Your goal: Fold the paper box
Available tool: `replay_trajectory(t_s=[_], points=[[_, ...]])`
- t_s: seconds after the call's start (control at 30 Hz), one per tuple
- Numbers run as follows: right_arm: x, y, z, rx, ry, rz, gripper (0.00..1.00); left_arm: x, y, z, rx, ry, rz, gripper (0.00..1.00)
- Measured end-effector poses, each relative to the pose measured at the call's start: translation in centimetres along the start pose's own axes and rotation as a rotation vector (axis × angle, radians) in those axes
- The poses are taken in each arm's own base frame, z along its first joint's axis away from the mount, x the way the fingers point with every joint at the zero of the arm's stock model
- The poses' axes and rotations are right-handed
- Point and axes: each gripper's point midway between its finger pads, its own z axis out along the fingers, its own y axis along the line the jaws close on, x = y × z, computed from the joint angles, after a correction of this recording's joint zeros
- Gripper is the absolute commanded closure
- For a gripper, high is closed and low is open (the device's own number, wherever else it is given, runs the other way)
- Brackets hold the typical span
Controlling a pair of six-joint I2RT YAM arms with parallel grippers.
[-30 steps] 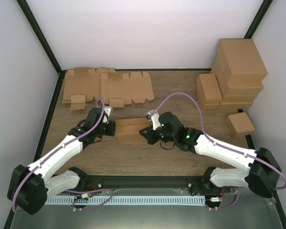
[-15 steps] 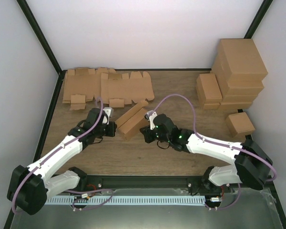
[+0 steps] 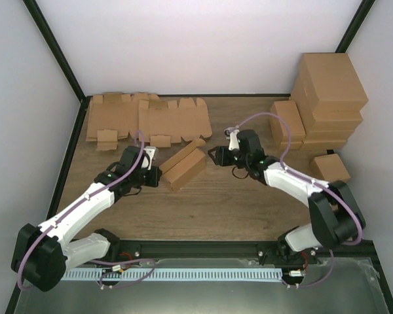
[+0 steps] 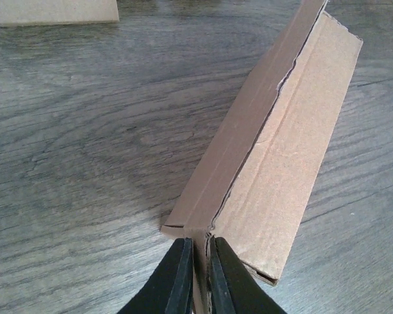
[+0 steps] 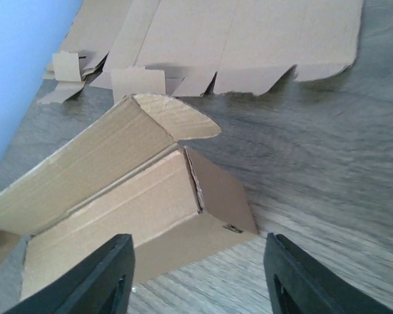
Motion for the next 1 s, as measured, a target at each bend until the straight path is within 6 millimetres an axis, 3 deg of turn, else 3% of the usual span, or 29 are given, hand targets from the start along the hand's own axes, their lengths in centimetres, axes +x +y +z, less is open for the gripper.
replay_trajectory(t_s=[0.23, 0.37, 0.47, 0.77, 1.0], points=[[0.4, 0.1, 3.9, -0.083, 0.081, 0.011, 0.36, -0.3, -0.1, -0.1, 0.0, -0.003, 0.005, 0.83], [1.3, 0.0, 5.3, -0.119, 0.114, 0.019, 0.35, -0.3, -0.1, -0.1, -0.002, -0.003, 0.007, 0.7], [1.7, 0.4, 5.9, -0.161, 0.125, 0.018, 0.35, -0.3, -0.1, -0.1, 0.001, -0.002, 0.002, 0.69], [1.4, 2.3, 5.5, -0.273, 0.106, -0.025, 0.4, -0.4, -0.1, 0.8, 0.003, 0.002, -0.004, 0.69], [4.0, 2.6, 3.3, -0.291, 0.124, -0.043, 0.4, -0.4, 0.0, 1.9, 0.003, 0.013, 0.009, 0.69]])
